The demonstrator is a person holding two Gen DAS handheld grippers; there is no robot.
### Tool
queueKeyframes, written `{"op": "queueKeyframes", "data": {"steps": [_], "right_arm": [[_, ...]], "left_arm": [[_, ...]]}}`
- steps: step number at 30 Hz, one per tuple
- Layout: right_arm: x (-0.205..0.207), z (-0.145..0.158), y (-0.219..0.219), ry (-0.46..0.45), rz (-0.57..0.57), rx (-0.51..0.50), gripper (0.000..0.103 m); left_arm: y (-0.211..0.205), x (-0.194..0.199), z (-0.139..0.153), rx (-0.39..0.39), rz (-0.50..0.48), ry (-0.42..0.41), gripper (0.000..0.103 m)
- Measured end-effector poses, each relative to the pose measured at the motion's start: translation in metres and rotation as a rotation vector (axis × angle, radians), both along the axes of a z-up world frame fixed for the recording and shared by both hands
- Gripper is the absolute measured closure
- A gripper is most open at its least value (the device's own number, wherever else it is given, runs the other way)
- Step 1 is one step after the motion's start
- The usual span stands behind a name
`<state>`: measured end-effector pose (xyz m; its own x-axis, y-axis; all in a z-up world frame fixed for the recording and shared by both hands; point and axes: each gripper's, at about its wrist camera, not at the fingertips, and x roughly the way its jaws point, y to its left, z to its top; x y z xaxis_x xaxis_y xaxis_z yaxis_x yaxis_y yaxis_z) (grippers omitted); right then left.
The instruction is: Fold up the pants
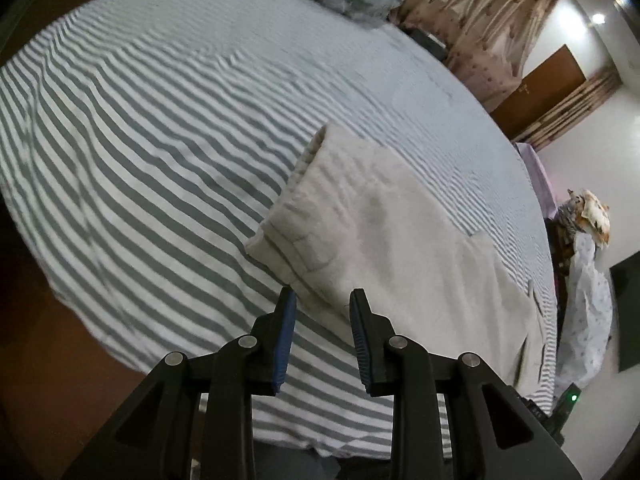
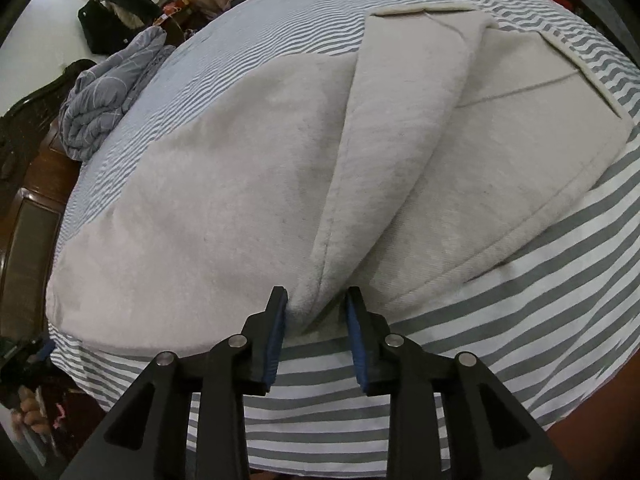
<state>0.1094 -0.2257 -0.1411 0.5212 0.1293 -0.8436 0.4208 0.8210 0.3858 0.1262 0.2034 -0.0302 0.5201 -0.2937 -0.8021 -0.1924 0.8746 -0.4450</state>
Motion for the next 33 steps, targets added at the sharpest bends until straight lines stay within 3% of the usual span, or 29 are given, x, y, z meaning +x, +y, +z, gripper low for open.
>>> {"op": "queueKeyframes", "data": {"steps": [4, 6, 8, 10, 13, 20, 28, 33], "right_arm": [[-0.007, -0.001, -0.009, -0.003, -0.002, 0.043, 0.076], [-0.011, -0.001, -0.016, -0.001, -0.001, 0.06, 0.073], [-0.014, 0.001, -0.022, 0.002, 0.006, 0.068, 0.062], [-0.02, 0.008, -0.03, -0.006, 0.007, 0.073, 0.06], [-0.028, 0.024, -0.048, -0.015, -0.006, 0.04, 0.059], [-0.03, 0.071, -0.099, -0.049, -0.013, -0.044, 0.059], [0.024, 0.106, -0.134, -0.016, 0.042, -0.137, 0.059], [0.078, 0.103, -0.142, 0.038, 0.09, -0.162, 0.059]], "left_arm": [[-0.032, -0.021, 0.021, 0.084, -0.072, -0.087, 0.074], [-0.059, -0.027, 0.028, 0.062, -0.151, -0.117, 0.074], [-0.086, -0.03, 0.034, 0.052, -0.217, -0.137, 0.074], [-0.117, -0.034, 0.038, 0.032, -0.297, -0.166, 0.074], [-0.172, -0.039, 0.035, -0.005, -0.425, -0.174, 0.073], [-0.281, -0.05, 0.014, 0.024, -0.622, -0.187, 0.073], [-0.362, -0.056, -0.015, 0.078, -0.801, -0.186, 0.073], [-0.397, -0.054, -0.027, 0.072, -0.84, -0.201, 0.073]]}}
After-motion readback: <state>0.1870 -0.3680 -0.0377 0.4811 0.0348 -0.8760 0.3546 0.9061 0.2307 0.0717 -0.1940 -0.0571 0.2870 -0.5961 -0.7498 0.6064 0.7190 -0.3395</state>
